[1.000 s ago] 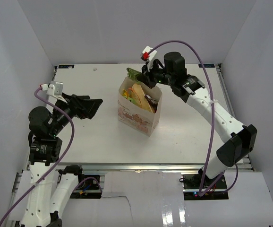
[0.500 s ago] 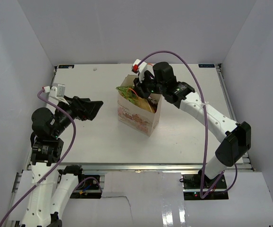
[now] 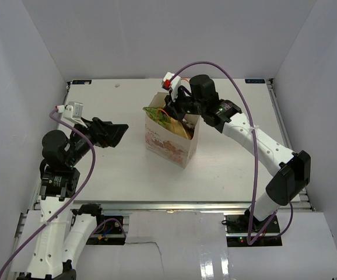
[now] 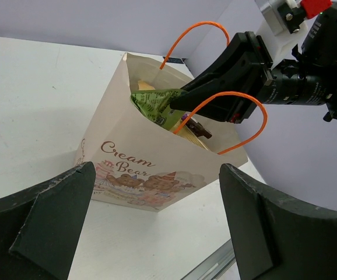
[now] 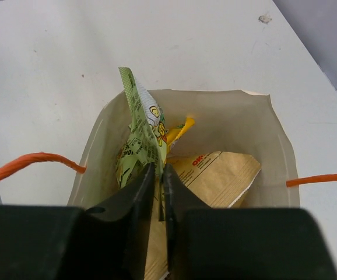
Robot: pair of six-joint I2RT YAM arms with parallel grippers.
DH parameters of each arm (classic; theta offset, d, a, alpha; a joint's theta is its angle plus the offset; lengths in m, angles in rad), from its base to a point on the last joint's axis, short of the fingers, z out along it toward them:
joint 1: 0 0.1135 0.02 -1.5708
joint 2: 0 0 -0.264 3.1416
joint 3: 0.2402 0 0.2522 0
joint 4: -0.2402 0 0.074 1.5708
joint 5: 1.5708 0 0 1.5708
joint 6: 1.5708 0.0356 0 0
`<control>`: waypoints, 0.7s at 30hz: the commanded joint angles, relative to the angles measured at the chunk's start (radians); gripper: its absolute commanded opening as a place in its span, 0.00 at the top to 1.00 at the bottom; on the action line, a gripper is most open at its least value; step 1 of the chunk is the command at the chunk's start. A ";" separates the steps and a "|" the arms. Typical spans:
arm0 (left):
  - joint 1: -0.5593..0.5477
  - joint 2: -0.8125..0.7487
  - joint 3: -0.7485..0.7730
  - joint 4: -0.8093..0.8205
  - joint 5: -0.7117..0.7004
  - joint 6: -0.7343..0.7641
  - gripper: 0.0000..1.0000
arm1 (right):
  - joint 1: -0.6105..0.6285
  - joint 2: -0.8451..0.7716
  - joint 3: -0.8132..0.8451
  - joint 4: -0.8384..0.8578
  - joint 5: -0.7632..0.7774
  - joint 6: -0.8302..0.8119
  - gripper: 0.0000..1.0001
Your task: Place the snacks into the paper bag
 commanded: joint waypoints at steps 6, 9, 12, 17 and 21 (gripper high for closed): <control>-0.002 -0.006 0.001 0.003 0.012 0.010 0.02 | 0.000 -0.009 0.046 0.045 -0.037 -0.007 0.92; -0.002 -0.015 -0.005 0.000 0.008 0.009 0.02 | -0.001 0.011 0.032 0.047 0.002 -0.013 0.92; -0.002 -0.016 -0.016 0.003 0.008 0.006 0.02 | 0.000 0.042 0.029 0.007 0.011 -0.021 0.92; -0.002 -0.013 -0.021 0.009 0.012 0.001 0.02 | 0.004 0.066 0.009 -0.027 0.002 -0.029 0.92; -0.002 -0.009 -0.025 0.020 0.019 -0.005 0.02 | 0.005 0.078 0.009 -0.052 -0.004 -0.039 0.92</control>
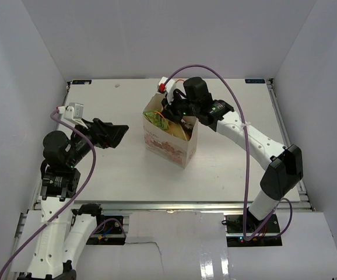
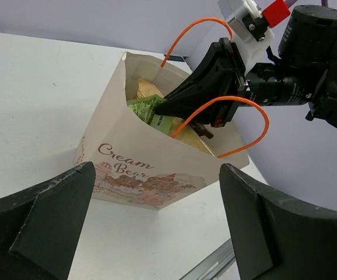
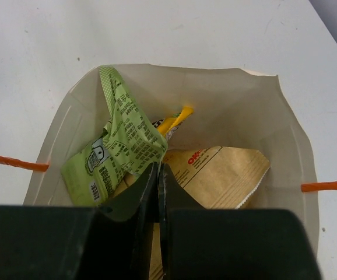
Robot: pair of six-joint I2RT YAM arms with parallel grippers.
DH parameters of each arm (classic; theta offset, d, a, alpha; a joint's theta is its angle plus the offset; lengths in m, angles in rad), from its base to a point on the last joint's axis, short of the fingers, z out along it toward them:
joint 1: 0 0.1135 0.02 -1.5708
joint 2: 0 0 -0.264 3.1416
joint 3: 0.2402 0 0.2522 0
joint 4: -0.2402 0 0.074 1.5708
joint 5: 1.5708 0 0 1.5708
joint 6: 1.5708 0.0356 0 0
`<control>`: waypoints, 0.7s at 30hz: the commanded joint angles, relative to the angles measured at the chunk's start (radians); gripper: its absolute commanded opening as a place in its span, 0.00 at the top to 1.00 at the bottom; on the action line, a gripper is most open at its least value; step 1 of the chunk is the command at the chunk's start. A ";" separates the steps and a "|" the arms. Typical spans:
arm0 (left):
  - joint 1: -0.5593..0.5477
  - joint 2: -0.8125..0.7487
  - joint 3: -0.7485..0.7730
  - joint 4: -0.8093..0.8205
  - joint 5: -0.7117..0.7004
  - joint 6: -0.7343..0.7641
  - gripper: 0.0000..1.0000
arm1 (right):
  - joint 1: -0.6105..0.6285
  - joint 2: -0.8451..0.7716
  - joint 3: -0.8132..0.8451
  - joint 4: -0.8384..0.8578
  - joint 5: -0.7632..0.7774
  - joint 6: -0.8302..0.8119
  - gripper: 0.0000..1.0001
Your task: Place the snacks into the paper bag
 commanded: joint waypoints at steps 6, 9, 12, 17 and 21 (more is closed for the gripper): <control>-0.002 0.002 -0.021 0.029 0.023 -0.011 0.02 | 0.009 0.025 0.001 -0.071 0.024 -0.065 0.92; -0.002 0.004 -0.030 0.033 0.027 -0.014 0.02 | 0.014 0.032 0.006 -0.093 0.019 -0.087 0.92; -0.002 0.002 -0.036 0.037 0.031 -0.016 0.02 | 0.014 0.032 0.012 -0.108 -0.013 -0.099 0.92; -0.004 0.004 -0.030 0.038 0.035 -0.013 0.02 | 0.014 0.032 0.070 -0.149 -0.090 -0.114 0.77; -0.002 0.001 -0.017 0.030 0.031 -0.003 0.02 | 0.007 0.009 0.173 -0.159 -0.099 -0.124 0.59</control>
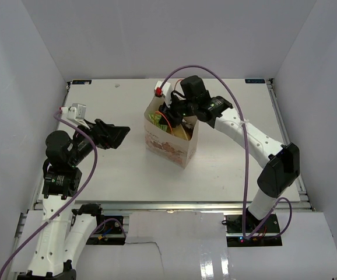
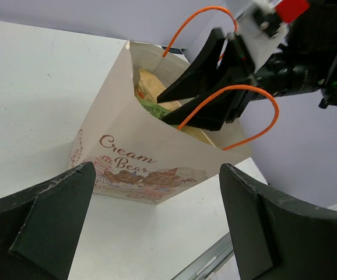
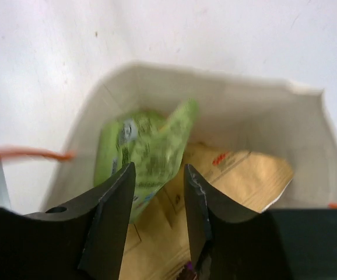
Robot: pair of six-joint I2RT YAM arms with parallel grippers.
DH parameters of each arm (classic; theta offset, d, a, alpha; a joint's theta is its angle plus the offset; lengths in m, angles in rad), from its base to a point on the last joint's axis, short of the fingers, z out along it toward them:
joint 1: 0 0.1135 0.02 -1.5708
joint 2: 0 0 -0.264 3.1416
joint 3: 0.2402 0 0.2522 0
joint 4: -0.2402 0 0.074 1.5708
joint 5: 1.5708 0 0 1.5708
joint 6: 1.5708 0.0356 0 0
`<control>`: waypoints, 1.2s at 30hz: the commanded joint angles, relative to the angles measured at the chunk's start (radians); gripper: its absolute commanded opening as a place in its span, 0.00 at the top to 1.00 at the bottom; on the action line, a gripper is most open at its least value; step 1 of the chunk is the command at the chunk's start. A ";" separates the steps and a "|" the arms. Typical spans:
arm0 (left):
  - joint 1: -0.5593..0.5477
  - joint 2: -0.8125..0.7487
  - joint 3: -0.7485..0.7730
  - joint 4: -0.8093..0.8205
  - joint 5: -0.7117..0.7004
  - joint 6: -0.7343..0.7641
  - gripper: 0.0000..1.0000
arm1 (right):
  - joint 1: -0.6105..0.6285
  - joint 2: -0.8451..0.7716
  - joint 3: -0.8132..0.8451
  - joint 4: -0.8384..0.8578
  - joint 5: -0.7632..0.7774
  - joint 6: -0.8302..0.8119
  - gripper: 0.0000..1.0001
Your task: Place the snacks into the paper bag
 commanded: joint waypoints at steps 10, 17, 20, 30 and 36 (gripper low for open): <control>-0.002 -0.037 0.036 -0.028 -0.029 0.030 0.02 | -0.063 -0.187 0.237 0.008 0.119 -0.087 0.03; -0.002 -0.090 0.021 -0.102 -0.135 0.061 0.02 | -0.313 -0.379 0.003 0.030 0.253 0.004 0.10; -0.002 -0.106 -0.005 -0.125 -0.170 0.068 0.02 | -0.511 -0.466 -0.149 0.033 0.257 0.063 0.10; -0.002 -0.088 -0.062 -0.148 -0.203 0.068 0.02 | -0.594 -0.629 -0.577 0.041 0.646 0.157 0.10; -0.002 -0.091 -0.077 -0.163 -0.207 0.071 0.02 | -0.594 -0.673 -0.585 0.032 0.595 0.202 0.10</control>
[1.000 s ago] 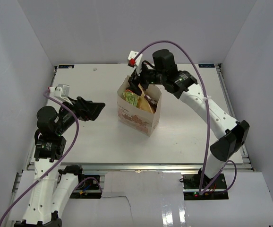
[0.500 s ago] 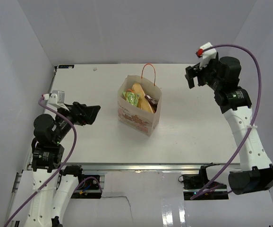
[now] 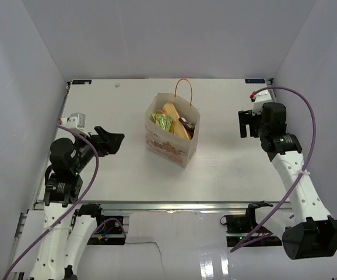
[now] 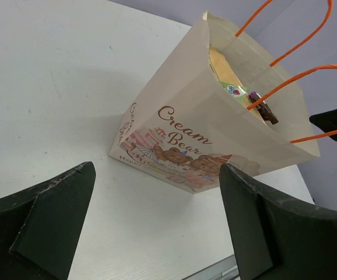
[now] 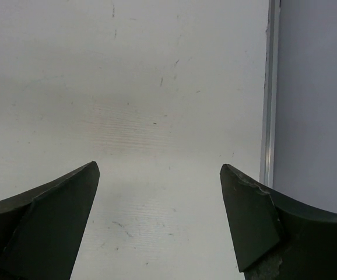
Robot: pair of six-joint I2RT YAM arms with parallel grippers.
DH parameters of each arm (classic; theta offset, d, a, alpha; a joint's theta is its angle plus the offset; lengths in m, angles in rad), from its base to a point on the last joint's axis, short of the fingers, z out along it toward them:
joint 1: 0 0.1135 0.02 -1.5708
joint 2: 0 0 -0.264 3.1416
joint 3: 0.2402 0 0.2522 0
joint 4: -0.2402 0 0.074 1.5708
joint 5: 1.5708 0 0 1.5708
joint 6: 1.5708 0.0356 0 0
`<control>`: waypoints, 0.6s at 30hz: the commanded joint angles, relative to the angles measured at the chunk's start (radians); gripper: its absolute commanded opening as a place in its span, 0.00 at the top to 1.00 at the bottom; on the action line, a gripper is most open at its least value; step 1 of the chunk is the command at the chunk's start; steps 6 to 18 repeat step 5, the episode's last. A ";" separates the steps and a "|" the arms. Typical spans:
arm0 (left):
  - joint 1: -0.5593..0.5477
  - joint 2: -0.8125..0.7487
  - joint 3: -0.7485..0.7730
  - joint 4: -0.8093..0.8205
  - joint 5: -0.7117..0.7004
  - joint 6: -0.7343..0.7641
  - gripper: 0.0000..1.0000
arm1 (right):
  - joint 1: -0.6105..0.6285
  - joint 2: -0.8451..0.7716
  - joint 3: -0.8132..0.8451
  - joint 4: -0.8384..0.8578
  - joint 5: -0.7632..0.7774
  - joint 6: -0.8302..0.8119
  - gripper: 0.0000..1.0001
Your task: Place the snacks into the paper bag
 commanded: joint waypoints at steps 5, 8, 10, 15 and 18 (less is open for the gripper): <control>-0.001 -0.029 -0.038 -0.021 -0.013 0.010 0.02 | -0.003 -0.065 0.038 0.064 -0.040 0.007 0.10; -0.001 -0.029 -0.038 -0.021 -0.013 0.010 0.02 | -0.003 -0.065 0.038 0.064 -0.040 0.007 0.10; -0.001 -0.029 -0.038 -0.021 -0.013 0.010 0.02 | -0.003 -0.065 0.038 0.064 -0.040 0.007 0.10; -0.001 -0.029 -0.038 -0.021 -0.013 0.010 0.02 | -0.003 -0.065 0.038 0.064 -0.040 0.007 0.10; -0.001 -0.029 -0.038 -0.021 -0.013 0.010 0.02 | -0.003 -0.065 0.038 0.064 -0.040 0.007 0.10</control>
